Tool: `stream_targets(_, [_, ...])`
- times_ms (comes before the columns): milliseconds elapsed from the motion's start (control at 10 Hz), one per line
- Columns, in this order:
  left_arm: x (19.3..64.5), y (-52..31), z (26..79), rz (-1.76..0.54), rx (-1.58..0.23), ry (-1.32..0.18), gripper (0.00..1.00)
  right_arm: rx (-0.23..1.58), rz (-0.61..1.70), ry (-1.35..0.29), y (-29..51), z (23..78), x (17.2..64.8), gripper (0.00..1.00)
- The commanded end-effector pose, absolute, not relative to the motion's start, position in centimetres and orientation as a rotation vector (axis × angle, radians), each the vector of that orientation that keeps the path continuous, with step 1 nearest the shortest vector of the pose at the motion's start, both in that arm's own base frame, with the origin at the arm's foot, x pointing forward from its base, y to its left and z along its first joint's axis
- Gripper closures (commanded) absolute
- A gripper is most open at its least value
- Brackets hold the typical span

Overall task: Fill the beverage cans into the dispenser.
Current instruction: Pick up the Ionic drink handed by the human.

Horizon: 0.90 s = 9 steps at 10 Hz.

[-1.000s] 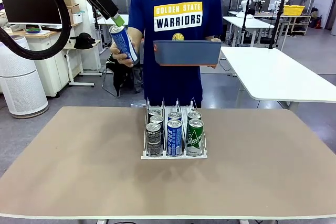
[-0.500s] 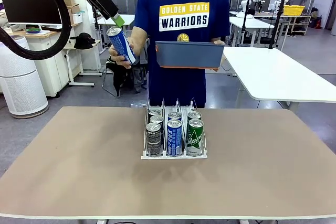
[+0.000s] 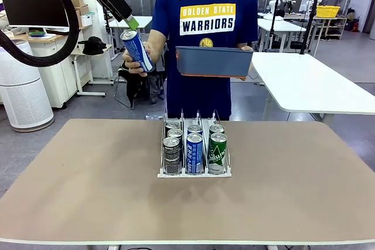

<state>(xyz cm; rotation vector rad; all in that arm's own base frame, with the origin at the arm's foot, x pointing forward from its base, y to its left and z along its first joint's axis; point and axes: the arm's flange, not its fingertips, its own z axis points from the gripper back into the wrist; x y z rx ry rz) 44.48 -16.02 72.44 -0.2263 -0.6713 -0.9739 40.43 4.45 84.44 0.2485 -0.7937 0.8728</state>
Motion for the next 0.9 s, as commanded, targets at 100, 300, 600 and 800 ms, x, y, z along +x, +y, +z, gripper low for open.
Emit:
stream_targets(100, [44.48, -16.02, 72.44, -0.974, -0.226, -0.671, 0.0, 0.256, 0.877, -0.789, 4.59, 84.42, 40.38, 0.0])
stream_targets(300, [44.88, -16.08, 72.23, -1.007, -0.181, -0.648, 0.0, 0.256, 0.877, -0.789, 4.59, 84.42, 40.38, 0.0])
stream_targets(600, [45.08, -15.7, 71.89, -1.05, -0.174, -0.623, 0.0, 0.256, 0.877, -0.789, 4.59, 84.42, 40.38, 0.0])
stream_targets(800, [45.1, -15.74, 71.94, -1.071, -0.163, -0.614, 0.0, 0.256, 0.877, -0.789, 4.59, 84.42, 40.38, 0.0])
